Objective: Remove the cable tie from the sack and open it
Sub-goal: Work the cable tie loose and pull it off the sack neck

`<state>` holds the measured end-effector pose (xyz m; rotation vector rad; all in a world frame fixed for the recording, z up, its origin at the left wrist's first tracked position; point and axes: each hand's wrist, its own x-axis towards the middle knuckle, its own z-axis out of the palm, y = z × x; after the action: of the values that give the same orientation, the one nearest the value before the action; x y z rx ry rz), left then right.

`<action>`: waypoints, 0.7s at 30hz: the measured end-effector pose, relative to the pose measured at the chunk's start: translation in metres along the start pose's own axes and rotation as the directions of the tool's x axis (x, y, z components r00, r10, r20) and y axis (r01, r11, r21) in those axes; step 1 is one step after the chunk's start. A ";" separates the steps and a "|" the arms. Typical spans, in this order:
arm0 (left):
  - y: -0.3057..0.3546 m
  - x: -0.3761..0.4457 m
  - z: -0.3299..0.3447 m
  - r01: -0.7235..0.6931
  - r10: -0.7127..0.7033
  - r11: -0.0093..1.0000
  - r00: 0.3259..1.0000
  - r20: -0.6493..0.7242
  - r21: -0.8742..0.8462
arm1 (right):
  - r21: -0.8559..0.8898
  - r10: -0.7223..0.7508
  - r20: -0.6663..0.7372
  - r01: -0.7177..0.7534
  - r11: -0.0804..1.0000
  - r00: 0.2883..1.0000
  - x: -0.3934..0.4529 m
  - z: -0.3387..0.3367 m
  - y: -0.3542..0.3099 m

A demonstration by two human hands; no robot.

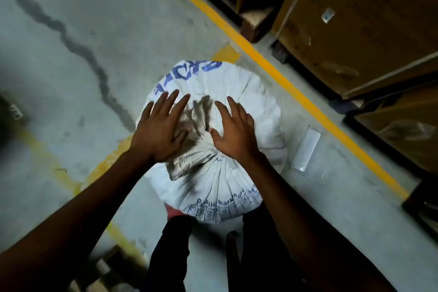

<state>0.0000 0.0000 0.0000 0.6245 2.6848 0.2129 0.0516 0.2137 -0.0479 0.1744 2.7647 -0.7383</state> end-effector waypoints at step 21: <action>0.010 0.035 0.065 -0.530 0.508 0.791 0.848 0.153 0.306 | -0.128 0.164 -0.457 -0.247 0.960 0.874 -0.082 0.083 0.043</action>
<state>0.0003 0.0287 -0.0691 1.4546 2.4394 -0.1350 0.1567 0.2052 -0.1135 0.6677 3.1483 -0.4222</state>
